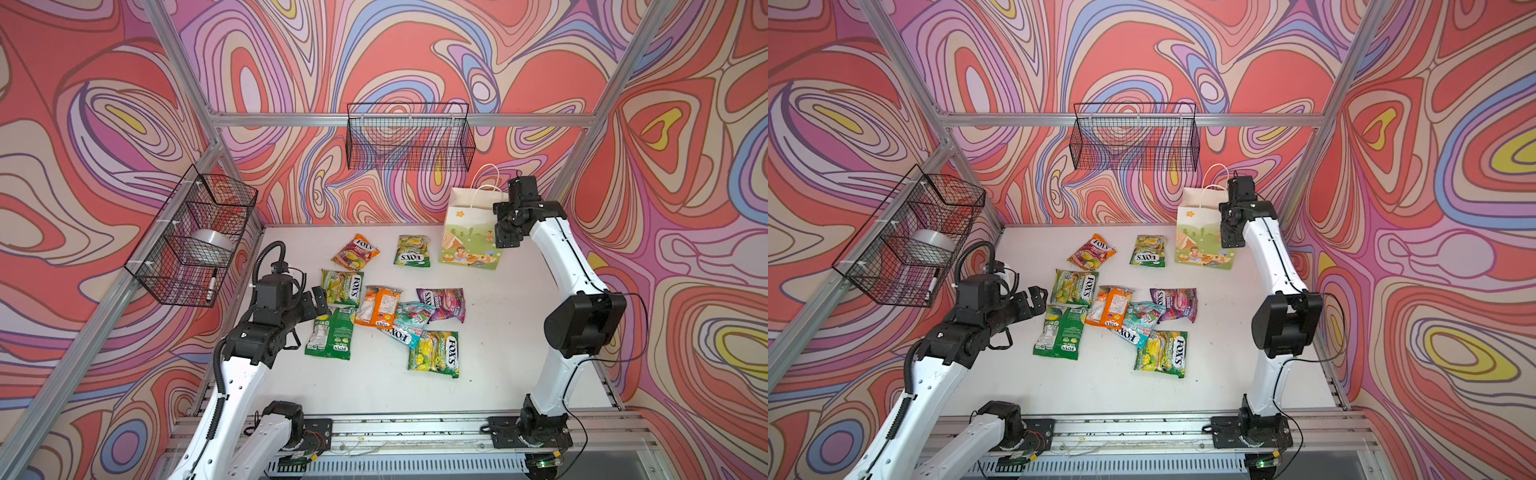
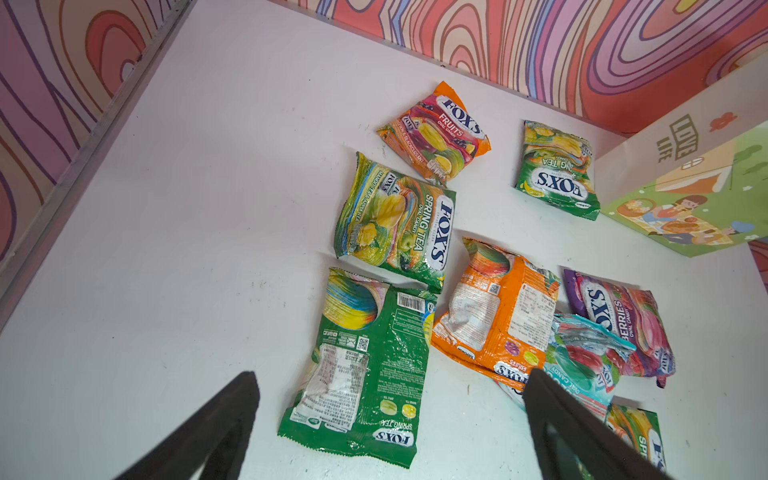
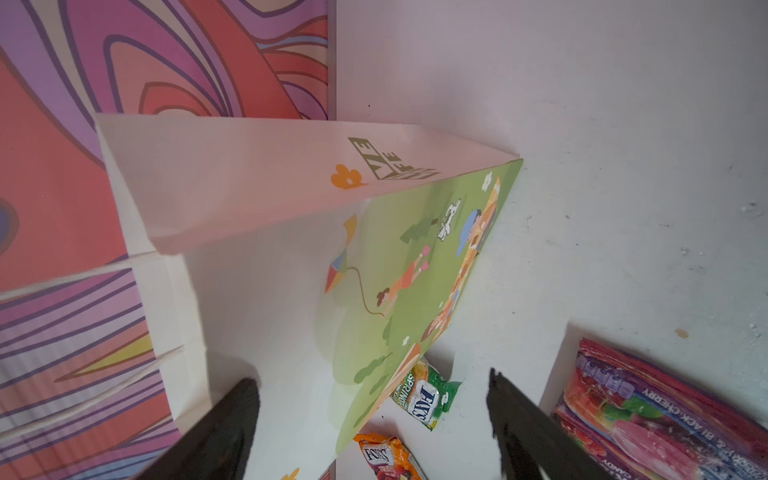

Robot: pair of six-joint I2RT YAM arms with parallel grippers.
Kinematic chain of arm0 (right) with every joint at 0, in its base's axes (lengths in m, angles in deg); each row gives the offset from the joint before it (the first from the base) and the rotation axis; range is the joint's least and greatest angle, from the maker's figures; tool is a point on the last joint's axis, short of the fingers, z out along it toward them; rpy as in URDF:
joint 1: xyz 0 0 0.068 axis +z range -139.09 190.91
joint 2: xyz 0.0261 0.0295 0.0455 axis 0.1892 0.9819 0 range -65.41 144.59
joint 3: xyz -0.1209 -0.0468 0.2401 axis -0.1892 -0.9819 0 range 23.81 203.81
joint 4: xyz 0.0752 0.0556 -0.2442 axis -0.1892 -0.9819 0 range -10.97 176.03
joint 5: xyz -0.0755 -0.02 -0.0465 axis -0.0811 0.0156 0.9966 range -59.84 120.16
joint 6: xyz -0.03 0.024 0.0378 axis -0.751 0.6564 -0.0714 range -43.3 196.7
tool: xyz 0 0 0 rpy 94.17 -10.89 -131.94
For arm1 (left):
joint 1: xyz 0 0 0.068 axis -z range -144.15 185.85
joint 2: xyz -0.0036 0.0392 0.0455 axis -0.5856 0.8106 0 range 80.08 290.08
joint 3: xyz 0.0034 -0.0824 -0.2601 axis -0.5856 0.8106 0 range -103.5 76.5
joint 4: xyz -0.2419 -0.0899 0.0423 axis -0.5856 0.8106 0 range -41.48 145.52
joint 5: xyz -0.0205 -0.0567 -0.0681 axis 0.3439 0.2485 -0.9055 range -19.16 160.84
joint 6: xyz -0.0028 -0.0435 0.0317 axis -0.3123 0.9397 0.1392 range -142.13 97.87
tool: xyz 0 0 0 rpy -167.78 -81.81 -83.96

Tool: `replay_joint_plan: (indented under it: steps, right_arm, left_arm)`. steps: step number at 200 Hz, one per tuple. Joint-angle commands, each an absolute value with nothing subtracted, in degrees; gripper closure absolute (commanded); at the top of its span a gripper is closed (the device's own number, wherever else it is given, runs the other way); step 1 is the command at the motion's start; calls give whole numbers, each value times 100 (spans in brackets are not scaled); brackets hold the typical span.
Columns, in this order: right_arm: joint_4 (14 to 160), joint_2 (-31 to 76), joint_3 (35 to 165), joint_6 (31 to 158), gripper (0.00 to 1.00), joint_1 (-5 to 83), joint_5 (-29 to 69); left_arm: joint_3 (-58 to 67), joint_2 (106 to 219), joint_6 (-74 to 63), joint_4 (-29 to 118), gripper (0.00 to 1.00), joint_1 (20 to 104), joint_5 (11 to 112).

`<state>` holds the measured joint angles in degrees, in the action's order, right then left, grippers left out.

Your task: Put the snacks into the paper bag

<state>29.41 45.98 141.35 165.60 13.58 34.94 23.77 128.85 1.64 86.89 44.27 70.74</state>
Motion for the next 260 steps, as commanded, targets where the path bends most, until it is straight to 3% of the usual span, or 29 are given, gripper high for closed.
replay_joint_plan:
  steps: [1, 18, 50, 91, 160, 213, 232, 260]
  right_arm:
    - [2592, 4796, 14564, 16832, 15, 1310, 3337]
    - [2711, 4835, 14496, 16815, 24, 1310, 3263]
    - [2971, 4679, 14453, 16460, 32, 1403, 3325]
    - [3850, 3961, 13897, 16204, 29, 1739, 3690]
    - [3152, 5088, 15141, 16582, 28, 1677, 3425]
    - [3110, 5439, 15224, 16754, 30, 1680, 3256]
    - [3106, 5415, 15038, 16820, 32, 1680, 3269]
    - [3193, 5305, 14789, 16882, 43, 1671, 3323]
  left_arm:
    - [2455, 12816, 134, 8681, 0, 4437, 6920]
    - [2464, 12829, 138, 8671, 0, 4435, 6870]
    - [2479, 12825, 144, 8656, 0, 4436, 6847]
    - [2482, 12886, 169, 8644, 0, 4428, 6788]
    - [2499, 12803, 152, 8659, 0, 4423, 6924]
    - [2510, 12797, 158, 8643, 0, 4389, 6891]
    - [2508, 12807, 165, 8631, 0, 4354, 6838]
    - [2515, 12785, 182, 8610, 0, 4314, 6785]
